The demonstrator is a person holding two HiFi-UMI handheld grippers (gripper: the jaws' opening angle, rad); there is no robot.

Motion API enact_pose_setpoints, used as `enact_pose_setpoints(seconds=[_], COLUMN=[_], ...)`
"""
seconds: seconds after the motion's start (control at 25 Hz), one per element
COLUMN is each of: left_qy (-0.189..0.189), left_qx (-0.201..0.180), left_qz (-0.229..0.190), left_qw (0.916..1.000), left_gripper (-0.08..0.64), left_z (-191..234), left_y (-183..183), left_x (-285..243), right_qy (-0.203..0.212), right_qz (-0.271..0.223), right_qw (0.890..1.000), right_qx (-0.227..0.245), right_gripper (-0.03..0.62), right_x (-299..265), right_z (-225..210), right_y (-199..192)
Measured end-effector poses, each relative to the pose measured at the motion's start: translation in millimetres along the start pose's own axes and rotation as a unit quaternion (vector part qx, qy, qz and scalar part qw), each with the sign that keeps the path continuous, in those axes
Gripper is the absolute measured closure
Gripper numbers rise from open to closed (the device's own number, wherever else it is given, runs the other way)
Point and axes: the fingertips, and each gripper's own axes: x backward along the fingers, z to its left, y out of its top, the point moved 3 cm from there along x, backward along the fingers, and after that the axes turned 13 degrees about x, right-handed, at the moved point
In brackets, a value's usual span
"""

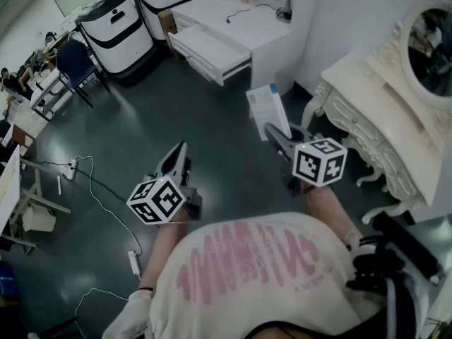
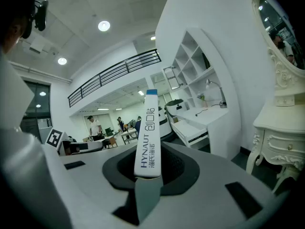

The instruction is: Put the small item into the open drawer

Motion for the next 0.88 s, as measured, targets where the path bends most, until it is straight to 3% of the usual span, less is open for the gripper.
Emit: enact_pose_setpoints(seconds=[0.56,0.88], left_qy=[-0.006,-0.01], left_qx=[0.002,0.015], left_qz=[-0.012,-0.006], left_qw=[0.9999,0.9998], left_gripper=[0.531,0.531], left_z=[26,60], left_y=[14,11], left_x=[18,42], right_qy=[-0.017,-0.023], right_qz=[0.008,0.028], right_qw=[1.0,0.999], right_qx=[0.004,-0.026], right_gripper=[0.506,0.503], right_x=[-17,-30], right_z=[13,41], right_y=[-7,-41])
